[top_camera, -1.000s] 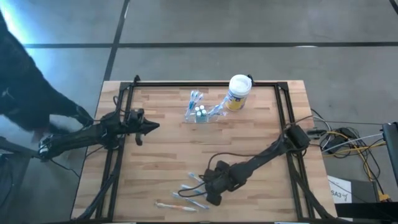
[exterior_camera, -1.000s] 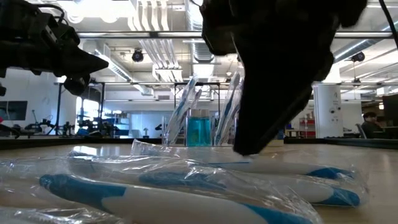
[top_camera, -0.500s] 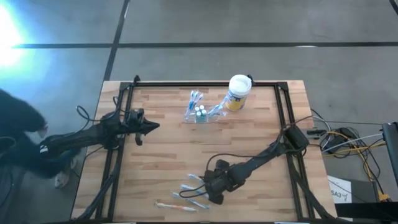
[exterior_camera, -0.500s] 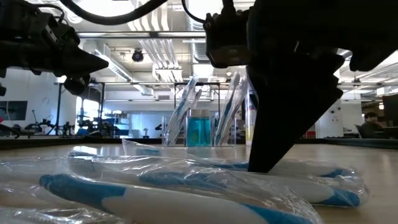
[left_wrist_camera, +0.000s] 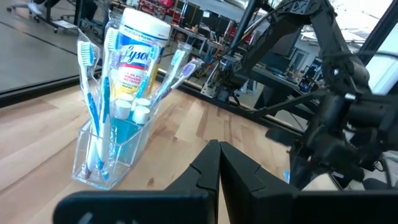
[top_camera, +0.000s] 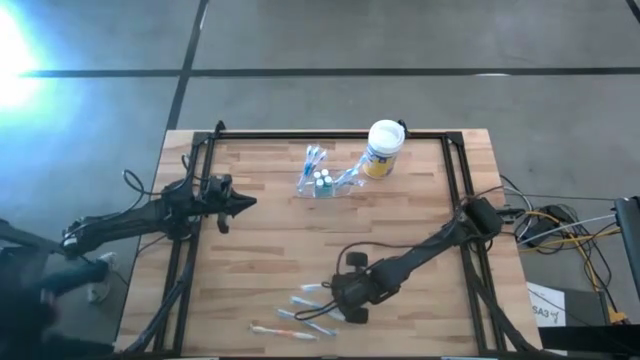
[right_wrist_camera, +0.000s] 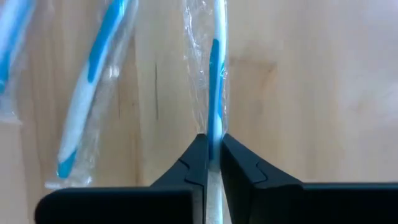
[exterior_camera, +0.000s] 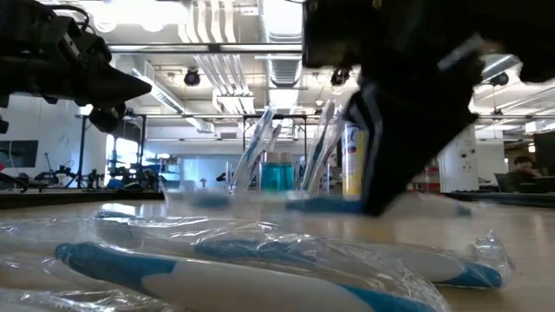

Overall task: Pick & Place toothbrushing station
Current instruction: Put the blue toothbrush into the left section of the transparent organizer

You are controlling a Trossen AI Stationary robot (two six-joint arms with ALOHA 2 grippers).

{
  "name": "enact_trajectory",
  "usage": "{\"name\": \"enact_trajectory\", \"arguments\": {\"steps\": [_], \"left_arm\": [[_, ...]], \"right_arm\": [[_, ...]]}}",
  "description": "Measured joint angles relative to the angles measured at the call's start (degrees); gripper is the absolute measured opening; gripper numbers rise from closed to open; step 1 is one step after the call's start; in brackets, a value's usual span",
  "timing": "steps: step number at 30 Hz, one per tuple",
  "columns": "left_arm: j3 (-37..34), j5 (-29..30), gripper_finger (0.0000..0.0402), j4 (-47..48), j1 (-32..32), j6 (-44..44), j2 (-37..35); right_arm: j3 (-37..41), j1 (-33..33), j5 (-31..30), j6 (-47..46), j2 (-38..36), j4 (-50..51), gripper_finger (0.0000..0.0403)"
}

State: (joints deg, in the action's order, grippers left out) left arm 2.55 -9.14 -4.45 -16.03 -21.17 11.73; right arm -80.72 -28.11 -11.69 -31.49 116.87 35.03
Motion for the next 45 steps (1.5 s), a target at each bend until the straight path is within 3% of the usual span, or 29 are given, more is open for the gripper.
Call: {"name": "enact_trajectory", "arguments": {"steps": [6,11,20,24,27,39,45], "left_arm": [[0.0,0.03,0.0012,0.02,0.0,0.03,0.0],[0.0,0.05,0.0012,-0.04,0.0,0.07,0.01],[0.0,0.49,0.0012,-0.63,0.0,0.31,0.07],[0.01,1.1,0.0012,-0.68,0.0,0.52,0.07],[0.02,1.11,0.0012,-1.42,0.0,0.55,0.07],[0.02,1.13,0.0012,-2.14,0.0,7.76,0.04],[0.02,1.13,0.0012,-2.2,0.01,11.08,0.04]], "right_arm": [[4.42,-1.03,-6.61,0.74,-8.63,-2.05,0.002],[12.68,-3.18,-11.71,3.76,-20.75,-8.86,0.0019],[39.82,-6.98,-21.28,19.48,-49.02,-43.86,0.0018],[51.47,-7.36,-24.53,24.97,-55.37,-61.49,0.0018],[57.5,-7.41,-24.54,28.41,-59.16,-68.63,0.0018],[74.37,-7.38,-27.73,34.59,-86.87,-70.65,0.0018],[80.24,-7.38,-30.26,38.13,-96.56,-69.48,0.0018]]}}
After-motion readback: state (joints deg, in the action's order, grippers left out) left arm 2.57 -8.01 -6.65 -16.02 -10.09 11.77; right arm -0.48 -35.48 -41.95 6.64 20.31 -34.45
